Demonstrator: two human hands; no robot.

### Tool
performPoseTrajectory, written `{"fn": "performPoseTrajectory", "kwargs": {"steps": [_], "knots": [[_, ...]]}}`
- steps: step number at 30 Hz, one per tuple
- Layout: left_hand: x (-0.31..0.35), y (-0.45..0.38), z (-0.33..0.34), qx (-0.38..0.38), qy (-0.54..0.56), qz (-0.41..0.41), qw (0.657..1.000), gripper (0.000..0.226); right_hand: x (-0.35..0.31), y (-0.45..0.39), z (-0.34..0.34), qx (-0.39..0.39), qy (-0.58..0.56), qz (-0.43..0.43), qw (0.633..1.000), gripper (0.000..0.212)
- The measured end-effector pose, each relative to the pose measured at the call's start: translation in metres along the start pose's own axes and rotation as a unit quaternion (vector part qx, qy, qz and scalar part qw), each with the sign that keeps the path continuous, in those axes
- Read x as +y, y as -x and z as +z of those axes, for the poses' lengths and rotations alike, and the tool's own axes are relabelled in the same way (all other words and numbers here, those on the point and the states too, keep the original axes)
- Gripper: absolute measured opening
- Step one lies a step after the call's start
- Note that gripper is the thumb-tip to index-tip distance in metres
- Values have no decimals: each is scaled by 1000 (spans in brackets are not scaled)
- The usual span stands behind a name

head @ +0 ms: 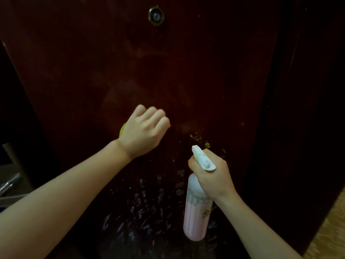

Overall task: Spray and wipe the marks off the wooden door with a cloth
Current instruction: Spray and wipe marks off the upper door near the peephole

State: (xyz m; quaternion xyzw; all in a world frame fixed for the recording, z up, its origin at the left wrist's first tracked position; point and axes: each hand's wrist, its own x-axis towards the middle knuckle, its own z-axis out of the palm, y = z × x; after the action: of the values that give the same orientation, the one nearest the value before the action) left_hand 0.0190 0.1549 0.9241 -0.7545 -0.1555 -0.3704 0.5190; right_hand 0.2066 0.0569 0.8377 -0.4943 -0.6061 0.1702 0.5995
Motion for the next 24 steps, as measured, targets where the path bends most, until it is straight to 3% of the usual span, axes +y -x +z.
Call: {"fn": "performPoseTrajectory", "kwargs": {"steps": [5,17,24], "knots": [[2,-24,8,38,-37,-82,995,22,9,0,-2,49,-11,4,999,43],[20,-12,17,36,-26,-50,998,23,25,0,-18,63,-8,21,998,38],[24,-11,19,31,-31,-48,998,25,29,0,-25,27,-4,39,999,38]]}}
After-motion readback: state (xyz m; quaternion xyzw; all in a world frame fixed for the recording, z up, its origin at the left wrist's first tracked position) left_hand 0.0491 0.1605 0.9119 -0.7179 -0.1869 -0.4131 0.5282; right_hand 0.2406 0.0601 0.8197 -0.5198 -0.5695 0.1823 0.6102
